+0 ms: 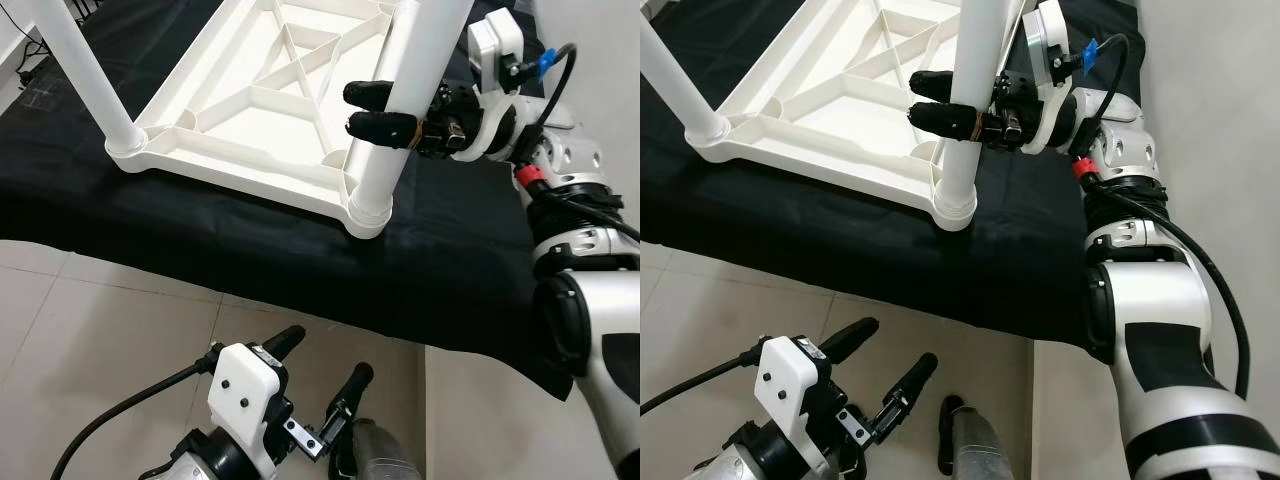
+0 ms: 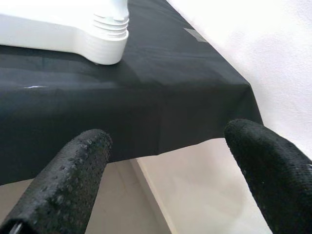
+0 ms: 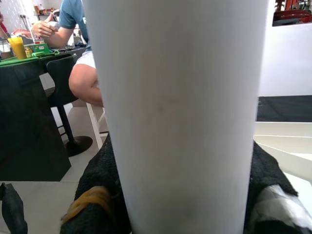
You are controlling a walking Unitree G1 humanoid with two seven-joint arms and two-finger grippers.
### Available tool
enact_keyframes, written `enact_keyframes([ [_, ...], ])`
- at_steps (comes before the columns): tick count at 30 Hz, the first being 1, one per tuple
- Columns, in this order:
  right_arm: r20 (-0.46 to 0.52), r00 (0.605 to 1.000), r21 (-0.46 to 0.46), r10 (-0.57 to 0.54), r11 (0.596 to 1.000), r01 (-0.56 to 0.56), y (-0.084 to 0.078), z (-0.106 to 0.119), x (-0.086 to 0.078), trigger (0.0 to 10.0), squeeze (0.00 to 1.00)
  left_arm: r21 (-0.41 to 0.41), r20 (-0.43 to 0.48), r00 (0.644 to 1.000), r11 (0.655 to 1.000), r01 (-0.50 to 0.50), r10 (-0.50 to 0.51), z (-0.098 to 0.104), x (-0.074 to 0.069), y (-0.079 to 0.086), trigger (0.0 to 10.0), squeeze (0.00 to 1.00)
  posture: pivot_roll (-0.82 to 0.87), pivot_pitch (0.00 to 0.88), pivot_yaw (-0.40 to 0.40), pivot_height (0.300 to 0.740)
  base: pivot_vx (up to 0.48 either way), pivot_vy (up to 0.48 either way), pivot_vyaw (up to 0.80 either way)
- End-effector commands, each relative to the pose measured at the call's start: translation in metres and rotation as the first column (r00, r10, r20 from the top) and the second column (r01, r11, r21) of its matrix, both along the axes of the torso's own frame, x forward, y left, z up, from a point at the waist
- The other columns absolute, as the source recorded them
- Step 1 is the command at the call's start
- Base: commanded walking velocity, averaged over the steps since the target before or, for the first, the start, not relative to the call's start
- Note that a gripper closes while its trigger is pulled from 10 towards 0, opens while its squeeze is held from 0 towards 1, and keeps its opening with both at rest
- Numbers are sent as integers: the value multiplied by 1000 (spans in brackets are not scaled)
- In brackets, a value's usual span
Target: Building children table
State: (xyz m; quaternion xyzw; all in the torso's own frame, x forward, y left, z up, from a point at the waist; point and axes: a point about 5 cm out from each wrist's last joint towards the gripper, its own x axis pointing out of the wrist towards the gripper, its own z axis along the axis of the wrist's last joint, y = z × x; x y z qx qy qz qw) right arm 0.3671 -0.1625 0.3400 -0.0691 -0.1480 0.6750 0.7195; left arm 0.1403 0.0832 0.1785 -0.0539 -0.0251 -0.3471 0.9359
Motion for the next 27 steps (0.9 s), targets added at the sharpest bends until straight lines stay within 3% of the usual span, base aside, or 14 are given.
enact_keyframes([
  [1,62,989,-56,-138,988,141,-27,-5,-4,0,0,9,-23,1000,1000,-10,10,-7,4,0,10000,0,76,275,-105,740,0,0,0],
  [5,46,943,-83,-329,940,332,-45,-13,-9,0,0,1,-16,1000,1000,-17,17,-10,8,-2,10000,0,43,253,-130,740,0,0,0],
  [7,-42,830,-104,-556,829,550,-47,-41,-23,0,0,4,-14,1000,1000,-19,19,-17,17,-3,10000,0,-6,168,-185,740,0,0,0],
  [8,-42,830,-104,-556,829,550,-47,-41,-23,0,0,4,-14,1000,1000,-19,19,-17,17,-3,10000,0,-6,168,-185,740,0,0,0],
  [9,-73,771,-118,-632,773,623,-45,-55,-31,0,0,7,-15,1000,1000,-19,19,-21,21,-3,10000,0,-6,168,-185,740,0,0,0],
  [11,-150,281,-117,-948,299,947,-29,-123,-52,0,0,12,-27,999,1000,-23,23,-35,33,-1,10000,0,-60,83,-199,740,0,0,0],
  [12,-178,195,-181,-964,227,957,-4,-159,-65,0,0,13,-33,999,1000,-22,22,-42,43,-3,10000,0,-52,14,-188,740,0,0,0],
  [13,-178,195,-181,-964,227,957,-4,-159,-65,0,0,13,-33,999,1000,-22,22,-42,43,-3,10000,0,-52,14,-188,740,0,0,0],
  [14,-198,168,-218,-966,210,953,15,-178,-76,0,0,13,-36,999,1000,-20,20,-46,50,-4,10000,0,-52,14,-188,740,0,0,0],
  [16,-232,298,-215,-926,347,913,49,-186,-61,0,0,13,-44,999,1000,-20,20,-51,63,-5,10000,0,-47,0,-171,740,0,0,0],
  [24,-312,377,-152,-872,438,886,85,-160,-34,118,0,18,-30,997,997,-75,75,-58,78,6,10000,0,-22,0,-173,740,0,0,0],
  [25,-329,403,-137,-854,465,874,93,-154,-34,4745,0,18,-23,996,996,-89,89,-58,80,8,10000,0,-22,0,-170,740,0,0,0],
  [26,-329,403,-137,-854,465,874,93,-154,-34,4745,0,18,-23,996,996,-89,89,-58,80,8,10000,0,-22,0,-170,740,0,0,0],
  [27,-359,420,-121,-833,488,864,102,-148,-37,10000,0,15,-15,995,995,-95,95,-58,82,9,10000,0,-19,0,-169,740,0,0,0],
])
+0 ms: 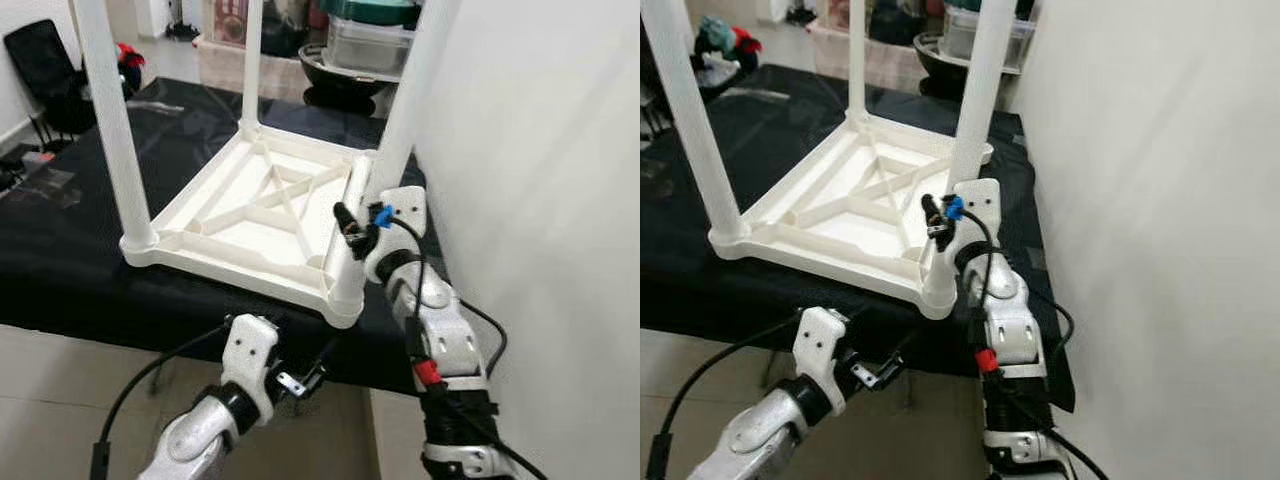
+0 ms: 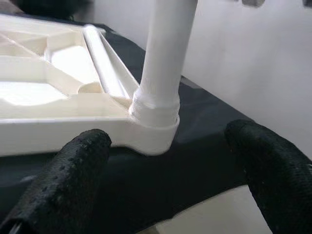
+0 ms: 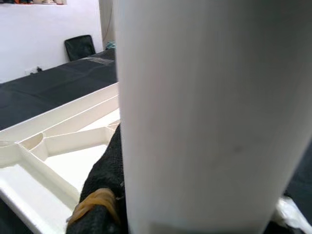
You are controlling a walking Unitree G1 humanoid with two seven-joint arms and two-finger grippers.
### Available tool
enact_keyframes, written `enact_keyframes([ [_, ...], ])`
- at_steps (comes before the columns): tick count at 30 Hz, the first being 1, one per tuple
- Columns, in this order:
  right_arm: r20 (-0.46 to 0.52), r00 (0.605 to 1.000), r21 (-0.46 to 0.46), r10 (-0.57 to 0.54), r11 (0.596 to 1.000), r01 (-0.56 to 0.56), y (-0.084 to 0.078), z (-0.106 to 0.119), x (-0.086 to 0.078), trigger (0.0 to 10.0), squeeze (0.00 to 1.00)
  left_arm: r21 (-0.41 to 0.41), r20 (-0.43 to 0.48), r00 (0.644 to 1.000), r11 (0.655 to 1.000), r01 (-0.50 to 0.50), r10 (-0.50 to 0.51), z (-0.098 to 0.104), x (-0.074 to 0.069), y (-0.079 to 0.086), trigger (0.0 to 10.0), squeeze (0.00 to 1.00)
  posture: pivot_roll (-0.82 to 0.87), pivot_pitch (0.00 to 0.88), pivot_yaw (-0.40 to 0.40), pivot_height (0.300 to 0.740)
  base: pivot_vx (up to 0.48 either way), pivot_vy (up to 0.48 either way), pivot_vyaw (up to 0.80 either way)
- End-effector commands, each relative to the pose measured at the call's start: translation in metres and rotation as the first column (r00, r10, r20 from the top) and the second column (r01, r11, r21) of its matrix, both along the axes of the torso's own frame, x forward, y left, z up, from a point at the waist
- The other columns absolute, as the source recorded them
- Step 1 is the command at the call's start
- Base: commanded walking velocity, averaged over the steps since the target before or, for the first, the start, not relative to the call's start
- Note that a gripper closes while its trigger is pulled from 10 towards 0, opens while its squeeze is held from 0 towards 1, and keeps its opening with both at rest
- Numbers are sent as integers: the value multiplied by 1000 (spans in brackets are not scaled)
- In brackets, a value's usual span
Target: Building children table
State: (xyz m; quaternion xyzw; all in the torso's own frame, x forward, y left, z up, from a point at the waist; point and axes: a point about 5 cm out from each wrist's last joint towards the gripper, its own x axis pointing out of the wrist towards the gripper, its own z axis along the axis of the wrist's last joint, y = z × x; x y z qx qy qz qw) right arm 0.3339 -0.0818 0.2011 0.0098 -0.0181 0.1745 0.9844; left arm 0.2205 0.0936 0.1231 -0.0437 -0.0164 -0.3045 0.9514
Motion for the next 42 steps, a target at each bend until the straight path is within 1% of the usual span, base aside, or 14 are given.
enact_keyframes([
  [1,-75,994,17,79,997,-78,21,-9,-4,10000,0,-11,-1,1000,1000,-5,5,-3,2,-1,10000,0,-19,0,-169,740,0,0,0],
  [2,-75,994,17,79,997,-78,21,-9,-4,10000,0,-11,-1,1000,1000,-5,5,-3,2,-1,10000,0,-19,0,-169,740,0,0,0],
  [3,-69,988,65,139,989,-135,31,-1,-8,10000,675,-12,6,1000,1000,-6,6,-3,3,-2,10000,0,-21,0,-164,740,0,0,0],
  [4,-69,988,65,139,989,-135,31,-1,-8,10000,675,-12,6,1000,1000,-6,6,-3,3,-2,10000,0,-21,0,-164,740,0,0,0],
  [5,-64,950,189,307,938,-290,44,7,-16,10000,1000,-12,11,1000,1000,-2,2,-3,3,-3,10000,0,-27,0,-155,740,0,0,0],
  [10,81,795,185,602,774,-605,23,25,-23,10000,1000,-17,11,1000,1000,18,-18,0,-8,-3,10000,0,-22,27,-129,740,0,0,0],
  [12,81,795,185,602,774,-605,23,25,-23,10000,1000,-17,11,1000,1000,18,-18,0,-8,-3,10000,0,-22,27,-129,740,0,0,0],
  [15,84,700,-26,709,704,-710,-27,41,-15,10000,1000,-25,12,999,999,41,-41,7,-27,-5,10000,0,-8,104,-122,740,0,0,0],
  [30,46,548,-209,835,544,-812,-95,92,6,10000,1000,-42,5,997,996,79,-79,29,-63,-10,10000,0,49,244,-100,740,0,0,0],
  [31,57,528,-221,847,527,-821,-94,98,9,10000,765,-40,3,997,996,78,-78,31,-66,-10,10000,0,55,250,-102,740,0,0,0],
  [32,57,528,-221,847,527,-821,-94,98,9,10000,765,-40,3,997,996,78,-78,31,-66,-10,10000,0,55,250,-102,740,0,0,0],
  [33,61,505,-219,861,506,-834,-92,101,11,10000,0,-40,1,997,996,77,-77,33,-68,-10,10000,0,60,257,-102,740,0,0,0],
  [39,20,354,-208,935,350,-914,-78,100,9,10000,0,-36,-8,998,997,69,-70,38,-72,-11,10000,0,71,272,-110,740,0,0,0],
  [42,20,354,-208,935,350,-914,-78,100,9,10000,0,-36,-8,998,997,69,-70,38,-72,-11,10000,0,71,272,-110,740,0,0,0],
])
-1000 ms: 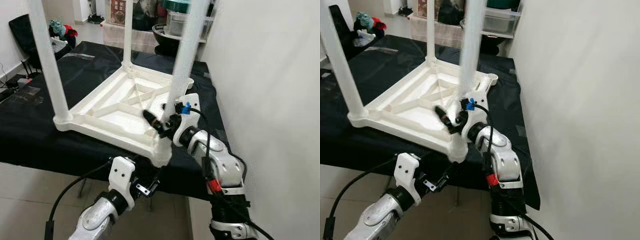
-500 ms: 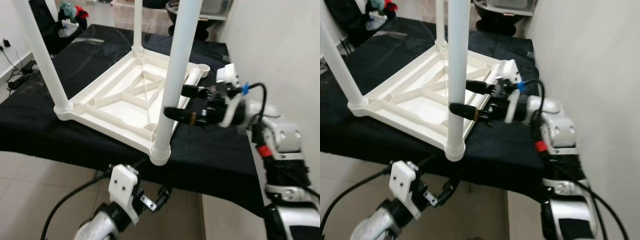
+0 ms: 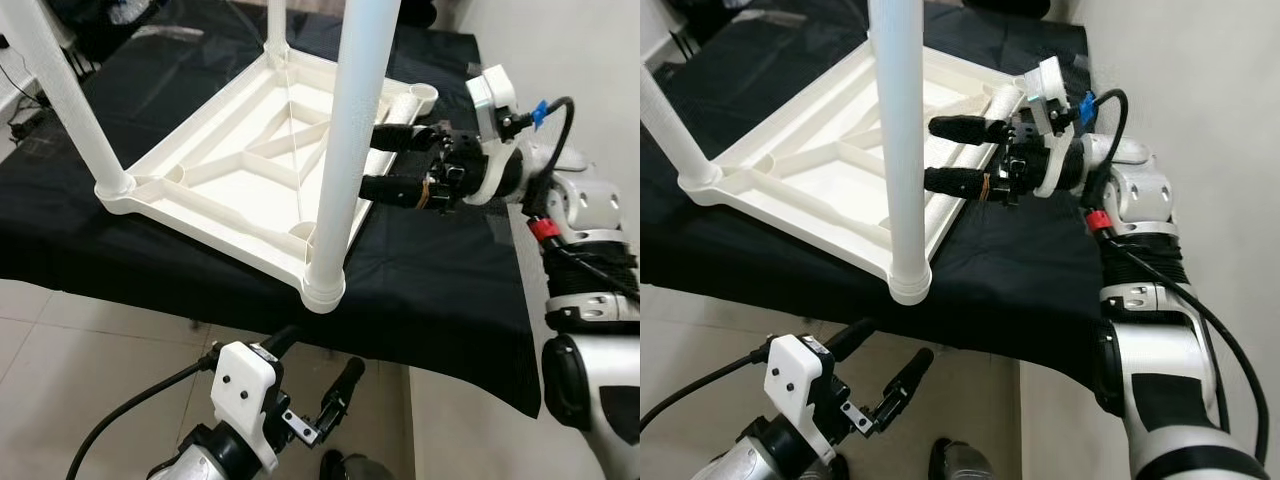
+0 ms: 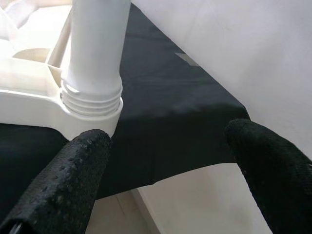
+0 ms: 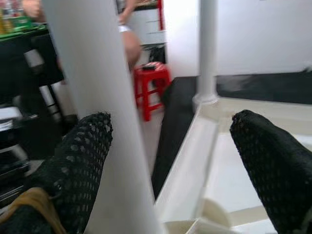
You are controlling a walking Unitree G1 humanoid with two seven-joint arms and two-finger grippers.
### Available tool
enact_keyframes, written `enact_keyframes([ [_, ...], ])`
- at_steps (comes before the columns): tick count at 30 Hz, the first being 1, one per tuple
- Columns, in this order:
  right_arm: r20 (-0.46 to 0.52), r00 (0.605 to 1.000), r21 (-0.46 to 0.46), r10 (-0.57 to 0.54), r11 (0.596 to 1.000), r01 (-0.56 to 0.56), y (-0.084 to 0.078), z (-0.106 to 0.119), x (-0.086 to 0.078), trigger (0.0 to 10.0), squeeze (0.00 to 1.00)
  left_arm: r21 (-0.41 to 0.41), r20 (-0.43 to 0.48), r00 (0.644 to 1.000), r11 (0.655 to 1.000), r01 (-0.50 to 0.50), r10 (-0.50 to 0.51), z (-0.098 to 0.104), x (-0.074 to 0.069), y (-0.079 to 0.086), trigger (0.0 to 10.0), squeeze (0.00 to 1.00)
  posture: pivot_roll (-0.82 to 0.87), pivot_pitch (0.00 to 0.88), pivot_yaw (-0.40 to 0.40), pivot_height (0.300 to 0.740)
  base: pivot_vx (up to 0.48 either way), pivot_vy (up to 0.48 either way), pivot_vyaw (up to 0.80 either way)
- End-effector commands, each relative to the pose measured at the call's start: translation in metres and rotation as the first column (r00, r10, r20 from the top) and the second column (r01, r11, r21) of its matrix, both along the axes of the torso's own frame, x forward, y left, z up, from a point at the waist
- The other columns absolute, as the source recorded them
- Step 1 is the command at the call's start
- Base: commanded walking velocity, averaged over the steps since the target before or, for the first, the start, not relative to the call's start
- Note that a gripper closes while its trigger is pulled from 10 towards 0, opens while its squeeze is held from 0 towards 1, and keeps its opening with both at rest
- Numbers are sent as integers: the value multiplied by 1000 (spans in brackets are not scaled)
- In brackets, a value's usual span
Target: Building children table
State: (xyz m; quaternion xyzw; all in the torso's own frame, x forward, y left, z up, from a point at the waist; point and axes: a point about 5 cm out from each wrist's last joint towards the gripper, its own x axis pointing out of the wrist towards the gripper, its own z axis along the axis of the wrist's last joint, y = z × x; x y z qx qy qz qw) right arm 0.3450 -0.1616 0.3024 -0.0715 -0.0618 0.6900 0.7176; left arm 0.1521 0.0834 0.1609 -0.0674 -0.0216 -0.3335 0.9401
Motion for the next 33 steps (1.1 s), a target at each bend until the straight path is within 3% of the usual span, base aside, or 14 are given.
enact_keyframes([
  [1,-10,998,-25,58,998,-58,3,-5,-5,10000,0,14,-8,1000,1000,7,-6,1,-4,-1,10000,0,71,272,-110,740,0,0,0],
  [6,-25,999,-95,41,995,-43,2,-27,-12,10000,0,10,-4,1000,1000,4,-4,3,-3,-1,10000,0,49,269,-117,740,0,0,0],
  [12,-27,999,-81,-21,997,18,7,-46,-20,10000,0,6,-3,1000,1000,7,-7,5,0,-1,10000,0,36,263,-109,740,0,0,0],
  [19,-47,998,44,-32,998,34,27,-51,-26,10000,0,11,-4,1000,1000,13,-13,6,4,-1,10000,0,29,251,-98,740,0,0,0],
  [20,-51,998,89,-34,995,38,36,-50,-26,10000,0,14,-5,1000,1000,12,-12,6,5,-1,10000,0,32,247,-98,740,0,0,0],
  [29,-75,997,164,-32,986,44,59,-53,-35,10000,0,22,-3,1000,1000,8,-8,6,6,0,10000,0,43,244,-92,740,0,0,0],
  [30,-78,996,167,-34,985,46,60,-54,-36,9176,0,22,-4,1000,1000,8,-8,6,6,0,10000,0,44,244,-91,740,0,0,0],
  [31,-80,996,170,-36,984,49,61,-54,-37,9176,0,23,-4,1000,1000,8,-8,7,6,0,10000,0,44,244,-91,740,0,0,0],
  [32,-81,996,169,-40,984,53,60,-54,-36,1137,0,24,-5,1000,1000,8,-8,6,6,1,10000,0,43,243,-88,740,0,0,0],
  [33,-81,996,169,-40,984,53,60,-54,-36,1137,0,24,-5,1000,1000,8,-8,6,6,1,10000,0,43,243,-88,740,0,0,0],
])
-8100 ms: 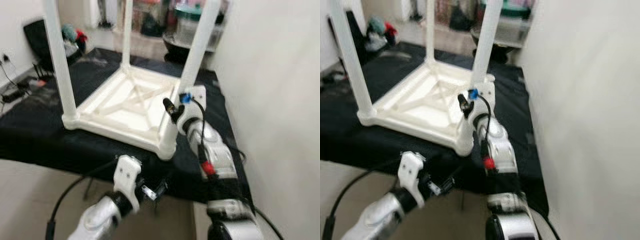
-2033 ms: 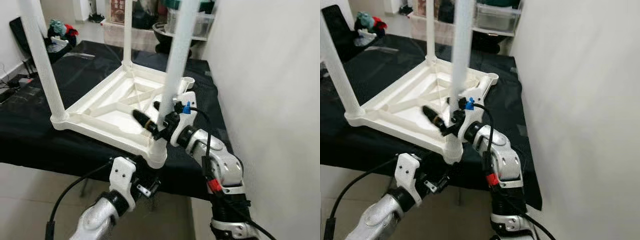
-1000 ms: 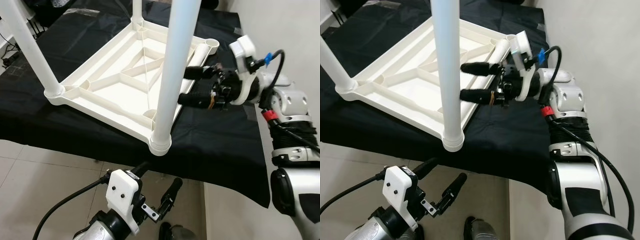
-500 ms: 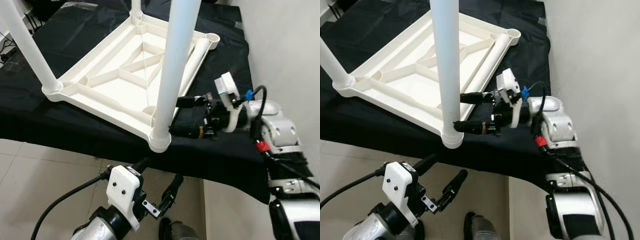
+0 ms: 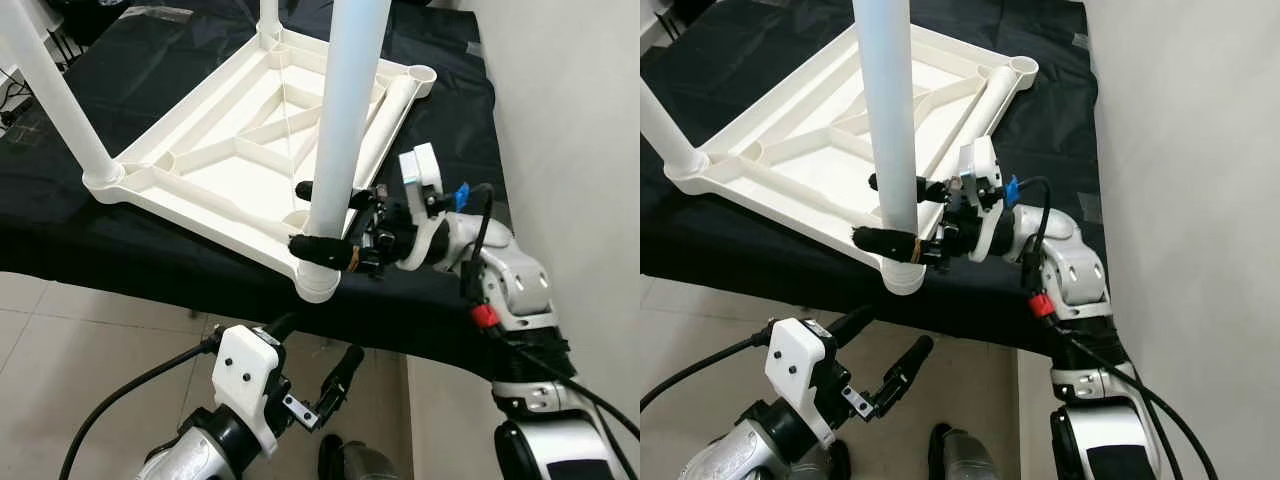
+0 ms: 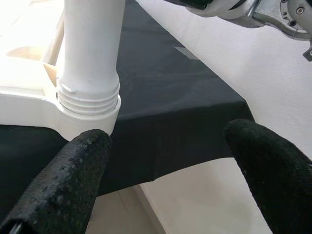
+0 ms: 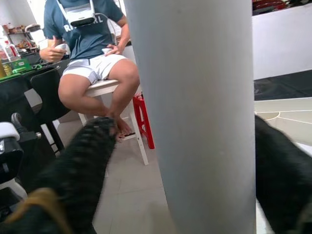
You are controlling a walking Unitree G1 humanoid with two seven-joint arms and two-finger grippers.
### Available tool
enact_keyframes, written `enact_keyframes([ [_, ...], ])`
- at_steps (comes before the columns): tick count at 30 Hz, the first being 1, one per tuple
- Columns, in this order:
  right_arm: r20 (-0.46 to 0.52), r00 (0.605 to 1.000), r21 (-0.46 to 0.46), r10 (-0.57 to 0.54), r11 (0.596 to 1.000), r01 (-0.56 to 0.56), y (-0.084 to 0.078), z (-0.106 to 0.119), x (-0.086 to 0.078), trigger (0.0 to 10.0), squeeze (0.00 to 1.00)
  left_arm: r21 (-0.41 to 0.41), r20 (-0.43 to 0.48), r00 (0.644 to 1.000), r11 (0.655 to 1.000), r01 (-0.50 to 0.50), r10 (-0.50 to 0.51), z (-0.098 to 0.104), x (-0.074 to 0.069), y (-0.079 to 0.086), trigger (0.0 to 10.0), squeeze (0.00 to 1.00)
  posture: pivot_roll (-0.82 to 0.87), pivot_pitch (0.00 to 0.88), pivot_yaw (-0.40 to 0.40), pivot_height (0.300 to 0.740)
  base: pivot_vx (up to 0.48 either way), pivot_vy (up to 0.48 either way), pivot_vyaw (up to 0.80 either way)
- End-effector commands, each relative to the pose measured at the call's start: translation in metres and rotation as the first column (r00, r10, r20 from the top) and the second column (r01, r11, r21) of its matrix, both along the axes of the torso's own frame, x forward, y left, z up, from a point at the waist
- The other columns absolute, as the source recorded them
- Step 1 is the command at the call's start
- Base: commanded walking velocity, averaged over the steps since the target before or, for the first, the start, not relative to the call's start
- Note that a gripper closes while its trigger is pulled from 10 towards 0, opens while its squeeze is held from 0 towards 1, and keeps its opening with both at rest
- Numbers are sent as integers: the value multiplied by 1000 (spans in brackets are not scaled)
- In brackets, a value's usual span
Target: Building children table
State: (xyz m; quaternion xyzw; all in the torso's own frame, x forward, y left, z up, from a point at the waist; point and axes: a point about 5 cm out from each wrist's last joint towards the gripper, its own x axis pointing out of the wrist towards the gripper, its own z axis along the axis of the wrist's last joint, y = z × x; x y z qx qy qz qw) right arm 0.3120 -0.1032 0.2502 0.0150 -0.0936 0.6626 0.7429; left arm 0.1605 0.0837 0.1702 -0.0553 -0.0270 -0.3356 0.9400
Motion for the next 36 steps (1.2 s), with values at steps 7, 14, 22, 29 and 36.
enact_keyframes([
  [7,28,1000,-50,2,999,-1,-13,5,1,0,0,8,-26,1000,1000,7,-7,-3,-2,1,10000,0,38,243,-88,740,0,0,0],
  [14,108,991,-131,-85,986,99,-21,13,9,0,0,13,-28,1000,1000,8,-7,-4,-1,2,10000,0,23,240,-91,740,0,0,0],
  [22,124,737,-194,-665,712,675,-36,-12,25,0,0,0,-25,1000,1000,7,-7,-7,0,-3,10000,0,26,197,-165,740,0,0,0],
  [29,5,264,-190,-965,258,947,-28,-47,55,0,0,7,-10,1000,1000,2,-2,-13,10,-9,10000,0,70,131,-147,740,0,0,0],
  [36,-102,187,-130,-977,200,971,22,-11,95,0,0,30,-20,999,999,-37,38,-30,31,1,10000,0,83,45,-163,740,0,0,0],
])
